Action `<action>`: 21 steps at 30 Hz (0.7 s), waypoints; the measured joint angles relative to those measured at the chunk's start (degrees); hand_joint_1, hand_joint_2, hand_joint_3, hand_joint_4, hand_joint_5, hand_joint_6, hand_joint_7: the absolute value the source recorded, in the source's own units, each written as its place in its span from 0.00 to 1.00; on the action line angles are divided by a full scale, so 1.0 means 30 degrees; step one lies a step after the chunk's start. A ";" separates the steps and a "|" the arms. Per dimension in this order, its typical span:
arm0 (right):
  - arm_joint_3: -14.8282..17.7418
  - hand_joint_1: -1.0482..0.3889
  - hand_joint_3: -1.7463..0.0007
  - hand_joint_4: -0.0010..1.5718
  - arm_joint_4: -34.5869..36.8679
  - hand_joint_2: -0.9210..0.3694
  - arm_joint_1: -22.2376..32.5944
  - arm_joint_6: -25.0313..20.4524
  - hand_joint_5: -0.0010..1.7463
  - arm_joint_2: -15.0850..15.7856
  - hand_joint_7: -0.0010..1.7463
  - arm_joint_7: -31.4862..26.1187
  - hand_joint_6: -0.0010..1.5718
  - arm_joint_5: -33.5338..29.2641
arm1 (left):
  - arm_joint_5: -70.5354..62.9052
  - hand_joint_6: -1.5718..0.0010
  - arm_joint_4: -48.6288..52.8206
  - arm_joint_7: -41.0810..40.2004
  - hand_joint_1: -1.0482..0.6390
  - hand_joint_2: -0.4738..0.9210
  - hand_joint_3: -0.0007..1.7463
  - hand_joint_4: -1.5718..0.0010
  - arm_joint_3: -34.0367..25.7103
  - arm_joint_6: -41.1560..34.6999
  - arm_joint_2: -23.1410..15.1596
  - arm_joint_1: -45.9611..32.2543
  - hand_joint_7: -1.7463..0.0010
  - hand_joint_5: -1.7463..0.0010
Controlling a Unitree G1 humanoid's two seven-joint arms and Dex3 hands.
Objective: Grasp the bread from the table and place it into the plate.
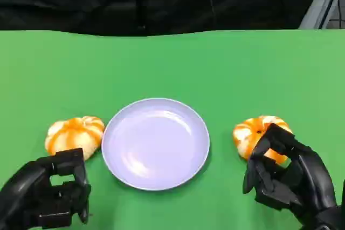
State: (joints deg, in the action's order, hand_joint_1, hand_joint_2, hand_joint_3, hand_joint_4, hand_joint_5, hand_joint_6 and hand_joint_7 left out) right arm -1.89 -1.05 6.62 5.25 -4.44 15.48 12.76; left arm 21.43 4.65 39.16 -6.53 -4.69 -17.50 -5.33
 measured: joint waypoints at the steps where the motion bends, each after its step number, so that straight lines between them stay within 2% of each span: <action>1: 0.0000 0.66 0.34 0.54 0.0000 0.27 0.0000 0.0000 1.00 0.0000 0.99 0.0001 0.39 0.0004 | 0.0001 0.57 0.0000 0.0000 0.67 0.88 0.59 0.48 0.0000 0.0000 0.0000 0.0000 0.00 0.00; 18: -0.0004 0.66 0.33 0.54 -0.0003 0.27 0.0001 -0.0009 1.00 0.0001 0.99 0.0016 0.40 0.0042 | 0.0001 0.57 0.0000 0.0001 0.68 0.89 0.57 0.47 0.0002 0.0002 0.0000 0.0000 0.00 0.00; 20: -0.0004 0.66 0.33 0.54 -0.0003 0.27 0.0001 -0.0010 1.00 0.0001 0.99 0.0015 0.40 0.0043 | -0.0097 0.58 -0.0003 -0.0115 0.67 0.85 0.57 0.55 0.0000 0.0073 0.0022 -0.0008 0.11 0.01; 21: -0.0004 0.66 0.33 0.54 -0.0003 0.27 0.0001 -0.0009 1.00 0.0001 0.99 0.0013 0.40 0.0040 | -0.0366 0.57 -0.0025 -0.0399 0.67 0.84 0.57 0.56 -0.0002 0.0225 0.0094 -0.0024 0.12 0.01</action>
State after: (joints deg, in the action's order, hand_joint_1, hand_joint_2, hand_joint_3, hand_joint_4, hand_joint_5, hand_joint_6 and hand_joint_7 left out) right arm -1.90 -1.06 6.63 5.22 -4.44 15.52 12.88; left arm 20.33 4.57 37.97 -6.53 -4.02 -17.22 -5.41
